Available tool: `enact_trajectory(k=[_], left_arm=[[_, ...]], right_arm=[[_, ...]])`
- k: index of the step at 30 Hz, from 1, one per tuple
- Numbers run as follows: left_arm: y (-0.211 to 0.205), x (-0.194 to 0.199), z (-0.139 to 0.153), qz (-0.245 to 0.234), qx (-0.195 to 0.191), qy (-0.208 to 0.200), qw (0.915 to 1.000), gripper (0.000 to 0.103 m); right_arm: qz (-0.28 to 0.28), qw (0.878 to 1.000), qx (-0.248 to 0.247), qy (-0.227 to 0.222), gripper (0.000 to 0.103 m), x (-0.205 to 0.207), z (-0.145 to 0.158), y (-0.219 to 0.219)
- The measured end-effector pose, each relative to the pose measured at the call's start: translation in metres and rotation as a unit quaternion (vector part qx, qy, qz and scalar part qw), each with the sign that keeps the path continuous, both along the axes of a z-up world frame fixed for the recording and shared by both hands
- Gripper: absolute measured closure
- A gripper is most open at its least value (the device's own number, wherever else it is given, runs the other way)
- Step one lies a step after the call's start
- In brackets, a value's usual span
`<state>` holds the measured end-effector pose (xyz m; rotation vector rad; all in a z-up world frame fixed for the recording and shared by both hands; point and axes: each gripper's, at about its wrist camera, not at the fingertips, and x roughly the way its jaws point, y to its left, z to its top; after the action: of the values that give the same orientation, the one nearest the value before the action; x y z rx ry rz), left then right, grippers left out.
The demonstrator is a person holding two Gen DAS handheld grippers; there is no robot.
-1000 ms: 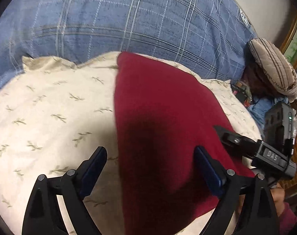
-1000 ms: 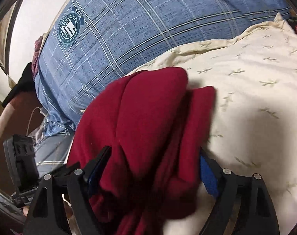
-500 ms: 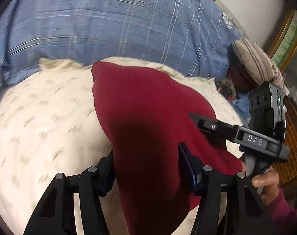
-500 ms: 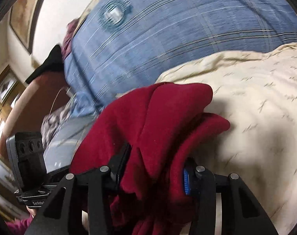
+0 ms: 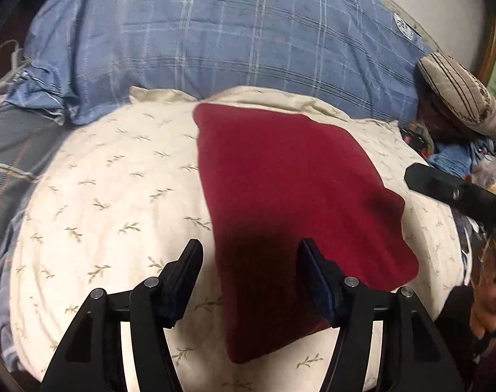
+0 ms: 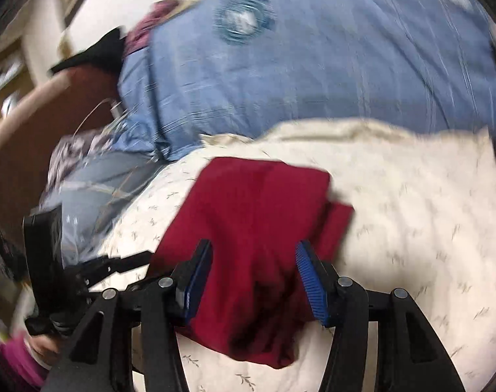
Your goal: Fold small clothes
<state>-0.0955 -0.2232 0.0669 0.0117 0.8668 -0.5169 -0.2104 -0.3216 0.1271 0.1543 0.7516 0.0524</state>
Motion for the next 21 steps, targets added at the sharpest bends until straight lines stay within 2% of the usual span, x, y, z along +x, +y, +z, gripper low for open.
enact_trajectory(k=[1, 3, 6, 10, 14, 17, 20, 21], left_arm=[[0.002, -0.008, 0.001, 0.005, 0.004, -0.007, 1.0, 0.041], [0.003, -0.02, 0.004, 0.021, 0.012, -0.026, 0.9994, 0.042], [0.007, -0.038, 0.008, 0.032, 0.02, -0.04, 0.9985, 0.042], [0.017, -0.058, 0.016, 0.051, 0.033, -0.056, 0.9966, 0.042], [0.019, -0.072, 0.024, 0.063, 0.03, -0.073, 0.9949, 0.042], [0.022, -0.082, 0.03, 0.07, 0.021, -0.082, 0.9939, 0.041], [0.027, -0.09, 0.036, 0.077, 0.016, -0.098, 0.9921, 0.041], [0.029, -0.092, 0.039, 0.082, 0.016, -0.106, 0.9909, 0.041]], right_arm=[[0.003, 1.0, -0.019, 0.006, 0.052, 0.002, -0.005, 0.009], [0.002, 0.999, -0.027, 0.029, 0.051, 0.008, -0.021, 0.016], [-0.034, 0.995, -0.069, 0.055, 0.051, 0.009, -0.05, 0.017], [-0.043, 0.995, -0.04, 0.086, 0.05, 0.003, -0.069, 0.01], [-0.044, 0.997, -0.024, 0.061, 0.05, -0.014, -0.052, 0.01], [-0.045, 0.997, -0.033, 0.044, 0.047, -0.024, -0.033, 0.014], [-0.043, 0.998, -0.042, 0.016, 0.03, -0.035, -0.016, 0.021], [-0.043, 0.998, -0.042, 0.007, 0.028, -0.037, -0.012, 0.022]])
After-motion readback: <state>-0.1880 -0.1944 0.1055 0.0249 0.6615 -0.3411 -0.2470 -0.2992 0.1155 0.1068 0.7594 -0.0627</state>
